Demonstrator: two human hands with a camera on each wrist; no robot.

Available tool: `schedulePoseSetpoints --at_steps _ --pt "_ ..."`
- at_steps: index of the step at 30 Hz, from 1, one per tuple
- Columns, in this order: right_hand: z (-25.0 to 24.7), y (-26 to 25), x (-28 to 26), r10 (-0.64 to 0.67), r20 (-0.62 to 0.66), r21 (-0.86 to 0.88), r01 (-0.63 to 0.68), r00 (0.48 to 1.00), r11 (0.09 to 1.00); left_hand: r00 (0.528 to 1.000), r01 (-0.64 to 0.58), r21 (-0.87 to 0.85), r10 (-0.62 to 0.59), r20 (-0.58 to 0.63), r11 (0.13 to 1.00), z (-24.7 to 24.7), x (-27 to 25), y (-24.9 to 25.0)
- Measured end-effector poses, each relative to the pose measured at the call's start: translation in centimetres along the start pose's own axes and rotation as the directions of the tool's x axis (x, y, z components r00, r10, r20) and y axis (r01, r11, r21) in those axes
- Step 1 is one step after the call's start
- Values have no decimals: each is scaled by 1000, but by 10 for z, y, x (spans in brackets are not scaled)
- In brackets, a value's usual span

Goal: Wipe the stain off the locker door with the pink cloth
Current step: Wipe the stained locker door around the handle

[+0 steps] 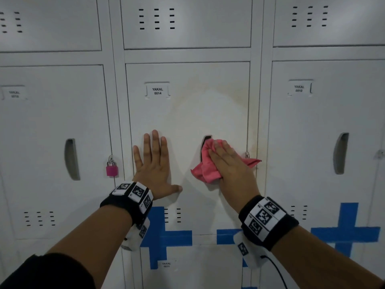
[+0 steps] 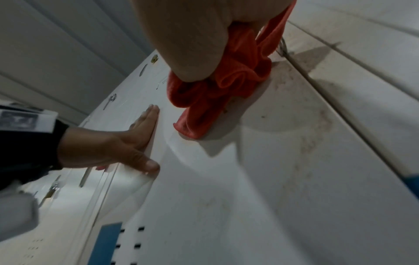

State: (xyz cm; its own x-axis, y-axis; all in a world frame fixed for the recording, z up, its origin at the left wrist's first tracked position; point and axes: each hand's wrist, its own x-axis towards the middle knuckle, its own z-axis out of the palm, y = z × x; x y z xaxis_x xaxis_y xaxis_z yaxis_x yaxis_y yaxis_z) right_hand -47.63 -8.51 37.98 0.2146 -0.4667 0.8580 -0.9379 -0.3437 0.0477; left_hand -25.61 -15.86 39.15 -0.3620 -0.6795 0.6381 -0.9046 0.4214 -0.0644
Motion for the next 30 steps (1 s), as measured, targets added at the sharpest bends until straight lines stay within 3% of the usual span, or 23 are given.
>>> schedulePoseSetpoints --at_steps 5,10,15,21,28,30 --pt "1 -3 -19 -93 51 43 91 994 995 1000 17 42 -18 13 999 -2 -2 1" --pt "-19 1 -11 117 -34 477 -87 993 874 999 32 54 -33 31 998 -4 0 4" --pt "-50 13 26 140 -228 480 -14 964 877 998 53 71 -56 41 996 -6 -3 7" --pt "-36 20 29 125 -72 449 -80 989 890 998 42 62 -44 39 997 -7 -2 6" --pt "-12 8 2 56 -56 267 -39 997 963 999 35 49 -37 36 998 -6 -2 5" --pt "-4 6 -5 94 -39 191 -85 995 978 998 35 36 -36 43 999 -7 -3 4"
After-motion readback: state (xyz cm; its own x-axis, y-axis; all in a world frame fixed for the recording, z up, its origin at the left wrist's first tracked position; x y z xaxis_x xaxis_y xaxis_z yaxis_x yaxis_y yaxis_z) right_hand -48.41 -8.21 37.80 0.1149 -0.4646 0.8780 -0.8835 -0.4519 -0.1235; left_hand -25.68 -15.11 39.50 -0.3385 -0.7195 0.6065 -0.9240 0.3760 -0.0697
